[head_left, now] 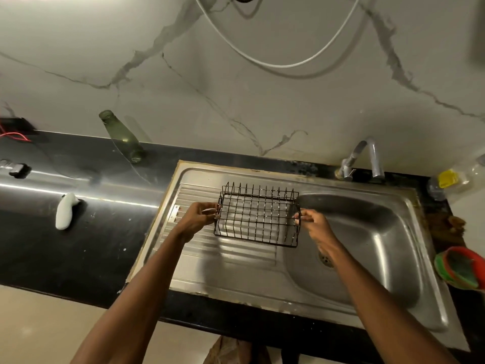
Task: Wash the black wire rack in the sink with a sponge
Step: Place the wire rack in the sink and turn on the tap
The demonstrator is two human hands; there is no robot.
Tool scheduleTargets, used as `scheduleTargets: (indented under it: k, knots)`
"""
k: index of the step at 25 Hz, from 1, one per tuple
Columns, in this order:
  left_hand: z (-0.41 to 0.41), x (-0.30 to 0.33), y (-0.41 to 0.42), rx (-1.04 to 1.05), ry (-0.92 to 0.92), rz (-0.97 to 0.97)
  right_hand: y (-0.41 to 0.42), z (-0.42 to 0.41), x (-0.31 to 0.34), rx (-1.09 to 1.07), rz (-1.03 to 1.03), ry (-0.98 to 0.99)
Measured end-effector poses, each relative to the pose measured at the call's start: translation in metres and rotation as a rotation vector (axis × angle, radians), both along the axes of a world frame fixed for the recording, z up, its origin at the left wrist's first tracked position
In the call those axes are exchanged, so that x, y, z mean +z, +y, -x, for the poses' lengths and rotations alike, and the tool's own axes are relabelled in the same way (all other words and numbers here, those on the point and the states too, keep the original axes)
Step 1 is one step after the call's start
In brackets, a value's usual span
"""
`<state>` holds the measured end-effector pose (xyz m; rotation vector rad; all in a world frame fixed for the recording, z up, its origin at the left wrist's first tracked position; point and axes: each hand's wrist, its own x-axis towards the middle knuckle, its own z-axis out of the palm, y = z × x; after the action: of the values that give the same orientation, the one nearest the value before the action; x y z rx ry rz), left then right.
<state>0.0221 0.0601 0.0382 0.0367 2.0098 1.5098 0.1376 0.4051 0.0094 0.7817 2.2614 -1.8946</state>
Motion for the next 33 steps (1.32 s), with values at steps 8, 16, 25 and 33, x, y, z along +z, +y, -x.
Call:
scheduleTargets:
  k: [8, 16, 25, 33]
  knots:
    - [-0.058, 0.011, 0.109, -0.04, 0.029, -0.12, 0.093, -0.09, 0.009, -0.207, 0.017, -0.03]
    - [-0.088, 0.001, 0.214, -0.048, -0.137, -0.1, 0.184, -0.138, -0.01, -0.352, -0.033, -0.143]
    - [-0.091, -0.027, 0.269, 0.028, -0.225, 0.068, 0.22, -0.147, -0.019, -0.502, 0.193, -0.315]
    - [-0.075, -0.073, 0.293, 0.148, -0.285, 0.096, 0.232, -0.11, -0.053, -0.322, 0.088, -0.516]
